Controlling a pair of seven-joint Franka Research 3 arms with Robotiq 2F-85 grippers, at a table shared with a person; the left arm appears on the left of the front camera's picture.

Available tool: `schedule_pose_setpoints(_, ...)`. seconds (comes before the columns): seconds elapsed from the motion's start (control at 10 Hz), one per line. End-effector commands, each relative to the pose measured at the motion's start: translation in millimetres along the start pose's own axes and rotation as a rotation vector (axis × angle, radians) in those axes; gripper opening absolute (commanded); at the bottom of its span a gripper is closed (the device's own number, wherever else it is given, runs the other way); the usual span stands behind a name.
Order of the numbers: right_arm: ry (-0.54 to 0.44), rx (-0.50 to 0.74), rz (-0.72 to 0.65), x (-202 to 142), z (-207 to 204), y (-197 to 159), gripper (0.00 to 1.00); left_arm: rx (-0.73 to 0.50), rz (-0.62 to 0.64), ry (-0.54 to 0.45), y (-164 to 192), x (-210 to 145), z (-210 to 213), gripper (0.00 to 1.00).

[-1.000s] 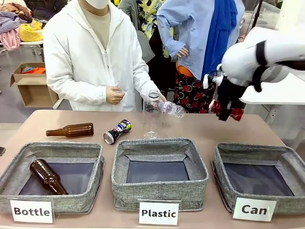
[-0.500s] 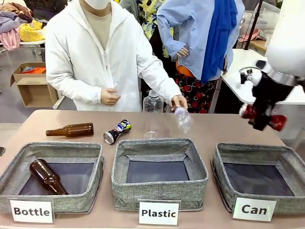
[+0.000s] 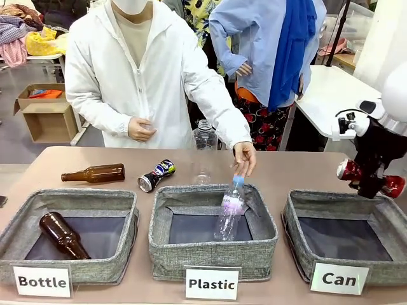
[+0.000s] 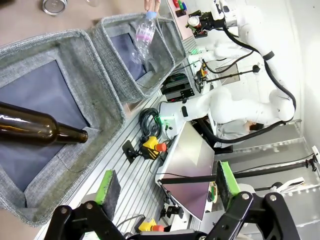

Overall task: Sort the can waste into the basket.
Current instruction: Pick up the can waste from the table and place it in the right Fabric basket.

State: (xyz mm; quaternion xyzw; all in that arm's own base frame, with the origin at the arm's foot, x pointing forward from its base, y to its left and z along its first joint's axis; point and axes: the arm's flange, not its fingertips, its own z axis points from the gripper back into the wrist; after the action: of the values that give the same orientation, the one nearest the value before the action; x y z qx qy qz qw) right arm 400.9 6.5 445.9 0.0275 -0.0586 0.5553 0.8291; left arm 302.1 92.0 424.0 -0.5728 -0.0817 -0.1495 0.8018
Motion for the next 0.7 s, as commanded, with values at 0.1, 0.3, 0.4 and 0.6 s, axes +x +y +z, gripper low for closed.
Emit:
schedule_pose_setpoints(0.1, 0.005, 0.004, 0.037, 2.2, -0.9, -10.4, 0.55, -0.01, -0.01, 0.002, -1.9, -1.1, 0.9, 1.0)
schedule_pose_setpoints(0.3, 0.003, 0.014, 0.041, 0.5, -2.2, -10.9, 1.0, -0.01, -0.01, 0.002, -1.9, -1.1, 0.9, 1.0)
schedule_pose_setpoints(0.4, 0.006, 0.017, 0.038, -0.3, -3.4, -11.3, 1.0, -0.01, -0.01, 0.002, -1.9, -1.1, 0.9, 1.0)
schedule_pose_setpoints(0.6, 0.012, 0.03, 0.044, -1.0, -5.1, -12.3, 0.92, -0.01, -0.01, 0.002, -1.9, -1.1, 0.9, 1.0)
